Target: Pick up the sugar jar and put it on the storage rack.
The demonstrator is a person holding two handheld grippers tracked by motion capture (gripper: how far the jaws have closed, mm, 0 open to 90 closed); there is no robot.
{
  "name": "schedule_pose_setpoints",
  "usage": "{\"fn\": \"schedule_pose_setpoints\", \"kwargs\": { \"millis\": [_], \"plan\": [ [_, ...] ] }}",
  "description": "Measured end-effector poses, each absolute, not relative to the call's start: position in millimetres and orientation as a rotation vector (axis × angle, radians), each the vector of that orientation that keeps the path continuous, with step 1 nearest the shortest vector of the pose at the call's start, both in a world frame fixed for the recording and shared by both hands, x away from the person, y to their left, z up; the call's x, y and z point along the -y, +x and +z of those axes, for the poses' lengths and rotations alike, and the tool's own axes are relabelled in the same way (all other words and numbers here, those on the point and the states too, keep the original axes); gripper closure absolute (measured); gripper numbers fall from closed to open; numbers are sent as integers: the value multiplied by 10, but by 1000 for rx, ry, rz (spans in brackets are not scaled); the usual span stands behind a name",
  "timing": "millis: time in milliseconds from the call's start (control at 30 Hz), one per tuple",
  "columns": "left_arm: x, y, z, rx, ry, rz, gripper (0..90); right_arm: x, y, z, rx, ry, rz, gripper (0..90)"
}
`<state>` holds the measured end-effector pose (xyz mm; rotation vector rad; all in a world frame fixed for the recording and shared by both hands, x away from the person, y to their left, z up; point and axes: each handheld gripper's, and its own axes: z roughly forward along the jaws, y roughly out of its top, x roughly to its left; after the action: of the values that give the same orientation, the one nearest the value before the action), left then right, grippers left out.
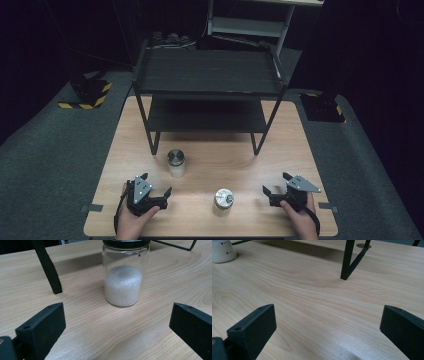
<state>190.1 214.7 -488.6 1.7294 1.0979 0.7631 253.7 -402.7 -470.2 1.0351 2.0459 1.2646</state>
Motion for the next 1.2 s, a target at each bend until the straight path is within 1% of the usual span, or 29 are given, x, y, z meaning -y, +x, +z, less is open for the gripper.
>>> {"fn": "schedule_pose_setpoints", "kwargs": {
  "millis": [133, 500, 800, 1200],
  "plan": [
    [-2169, 1902, -4883, -1080, 1738, 758, 9, 4032, 2535, -4705, -2041, 1042, 1269, 2],
    [-2191, 1866, -4860, -1074, 1694, 755, 9, 4050, 2544, -4708, -2037, 1057, 1282, 2],
    [-2131, 1841, -4778, -1038, 1684, 779, 8, 4064, 2553, -4708, -2043, 1053, 1289, 3],
    [-2027, 1963, -4683, -1013, 1675, 791, 7, 4080, 2558, -4711, -2050, 1045, 1298, 3]
  ]
}}
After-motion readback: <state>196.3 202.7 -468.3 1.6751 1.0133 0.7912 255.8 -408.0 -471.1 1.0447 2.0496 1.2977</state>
